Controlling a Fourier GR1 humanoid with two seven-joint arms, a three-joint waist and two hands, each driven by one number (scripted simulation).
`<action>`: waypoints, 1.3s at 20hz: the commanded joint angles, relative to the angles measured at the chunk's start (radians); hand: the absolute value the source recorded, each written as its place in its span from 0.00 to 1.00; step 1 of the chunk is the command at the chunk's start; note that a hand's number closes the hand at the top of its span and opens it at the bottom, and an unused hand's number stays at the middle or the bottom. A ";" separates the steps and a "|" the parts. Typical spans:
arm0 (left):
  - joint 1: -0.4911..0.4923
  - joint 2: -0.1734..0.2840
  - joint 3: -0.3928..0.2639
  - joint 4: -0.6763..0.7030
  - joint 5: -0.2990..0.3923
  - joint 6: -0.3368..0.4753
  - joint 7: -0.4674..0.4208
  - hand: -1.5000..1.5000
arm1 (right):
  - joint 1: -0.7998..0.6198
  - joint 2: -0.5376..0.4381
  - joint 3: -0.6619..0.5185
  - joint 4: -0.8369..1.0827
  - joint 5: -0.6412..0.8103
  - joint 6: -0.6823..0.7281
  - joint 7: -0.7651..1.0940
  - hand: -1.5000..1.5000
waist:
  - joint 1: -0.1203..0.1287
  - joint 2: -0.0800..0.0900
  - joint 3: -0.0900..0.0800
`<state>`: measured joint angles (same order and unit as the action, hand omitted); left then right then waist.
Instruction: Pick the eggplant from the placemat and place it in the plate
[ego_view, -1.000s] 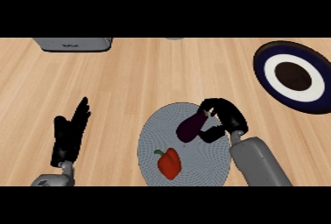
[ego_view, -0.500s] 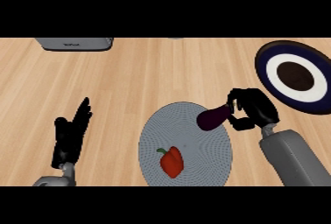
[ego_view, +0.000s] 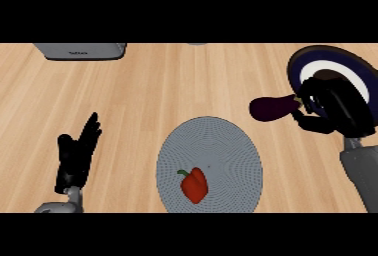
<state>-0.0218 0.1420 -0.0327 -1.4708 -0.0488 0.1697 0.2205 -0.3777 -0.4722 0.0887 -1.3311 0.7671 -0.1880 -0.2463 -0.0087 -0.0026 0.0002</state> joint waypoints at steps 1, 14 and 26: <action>-0.006 -0.020 -0.009 -0.001 0.001 0.004 0.017 0.50 | 0.047 -0.021 -0.108 -0.095 -0.054 -0.073 -0.013 1.00 | -0.004 -0.001 0.000; -0.060 -0.021 0.019 0.080 -0.009 -0.026 -0.031 0.50 | -0.242 -0.130 -0.327 0.393 -0.108 -0.015 -0.090 1.00 | 0.026 0.009 0.000; -0.019 -0.045 -0.016 0.021 -0.037 -0.026 -0.034 0.50 | -0.394 -0.196 -0.321 0.905 0.001 -0.023 -0.247 1.00 | 0.047 0.018 0.002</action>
<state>-0.0432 0.1140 -0.0378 -1.4684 -0.0772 0.1391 0.2166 -0.7411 -0.6347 -0.2264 -0.5724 0.7599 -0.2506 -0.4245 0.0322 0.0110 0.0013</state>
